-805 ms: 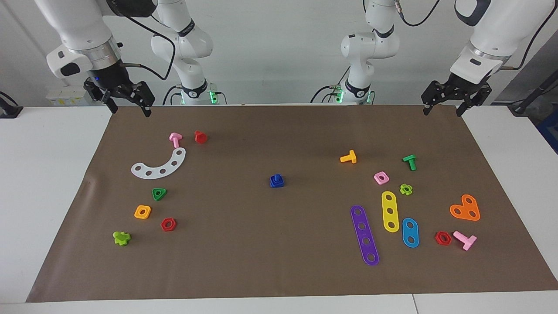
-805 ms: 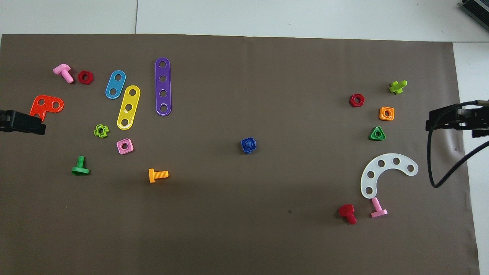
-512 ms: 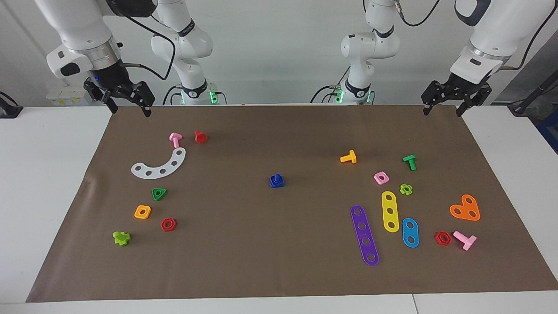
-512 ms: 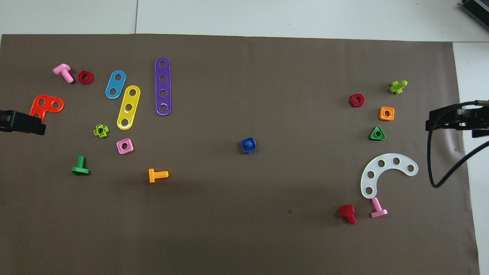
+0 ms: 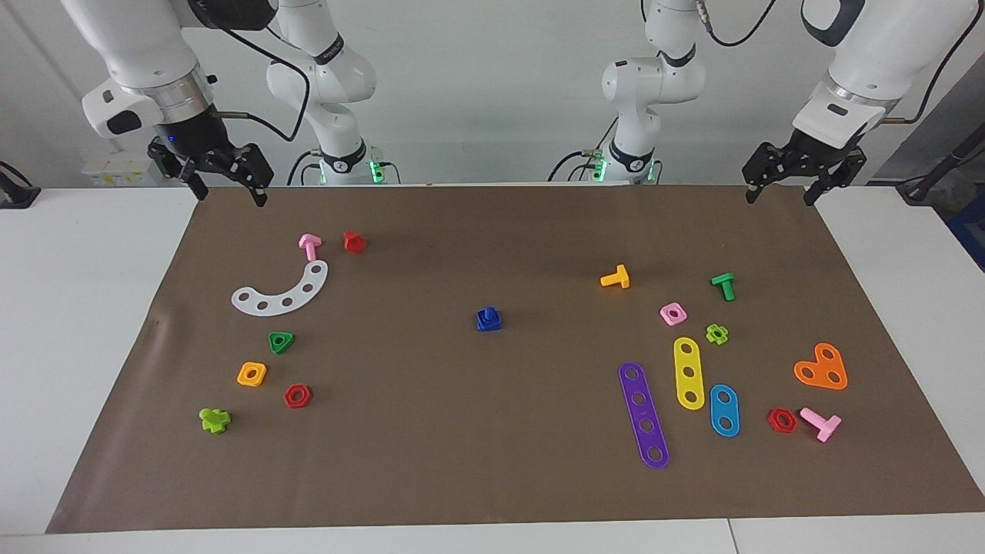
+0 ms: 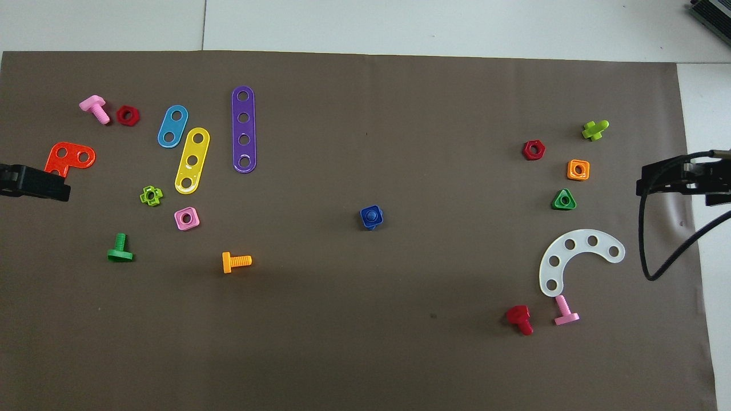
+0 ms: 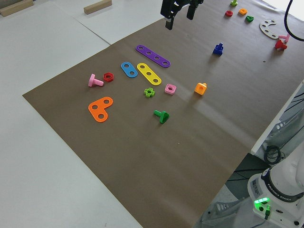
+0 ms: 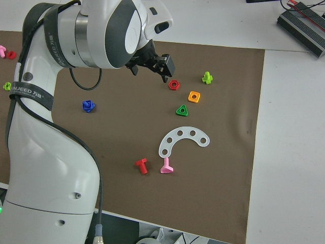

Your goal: Unscrew and place screws in storage area

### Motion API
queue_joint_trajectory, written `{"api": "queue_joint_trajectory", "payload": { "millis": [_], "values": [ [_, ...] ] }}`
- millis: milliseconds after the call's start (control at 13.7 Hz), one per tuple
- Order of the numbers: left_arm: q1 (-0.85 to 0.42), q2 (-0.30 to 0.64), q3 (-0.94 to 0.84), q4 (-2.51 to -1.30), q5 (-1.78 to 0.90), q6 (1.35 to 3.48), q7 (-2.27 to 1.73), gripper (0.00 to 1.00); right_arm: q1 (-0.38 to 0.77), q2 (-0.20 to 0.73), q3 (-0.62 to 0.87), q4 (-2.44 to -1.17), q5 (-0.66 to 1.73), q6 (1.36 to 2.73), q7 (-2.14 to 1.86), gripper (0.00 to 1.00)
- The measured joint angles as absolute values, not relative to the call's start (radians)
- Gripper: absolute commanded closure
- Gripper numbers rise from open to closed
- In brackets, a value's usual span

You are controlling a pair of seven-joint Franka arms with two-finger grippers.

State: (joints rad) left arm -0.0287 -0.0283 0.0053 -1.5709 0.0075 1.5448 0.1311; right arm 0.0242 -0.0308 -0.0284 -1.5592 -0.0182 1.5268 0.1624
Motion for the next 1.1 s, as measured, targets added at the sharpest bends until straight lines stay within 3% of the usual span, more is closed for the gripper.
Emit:
{"api": "queue_joint_trajectory", "payload": {
  "millis": [439,1098],
  "values": [
    [-0.068,-0.028,-0.017,-1.596,0.004,1.625,0.105,0.00,0.024,-0.031,-0.028,-1.559,-0.018,1.527,0.162,0.00],
    [-0.302,0.054,-0.024,-1.663,0.002,1.817,-0.176,0.00,0.024,-0.031,-0.028,-1.559,-0.018,1.527,0.162,0.00]
  ]
}}
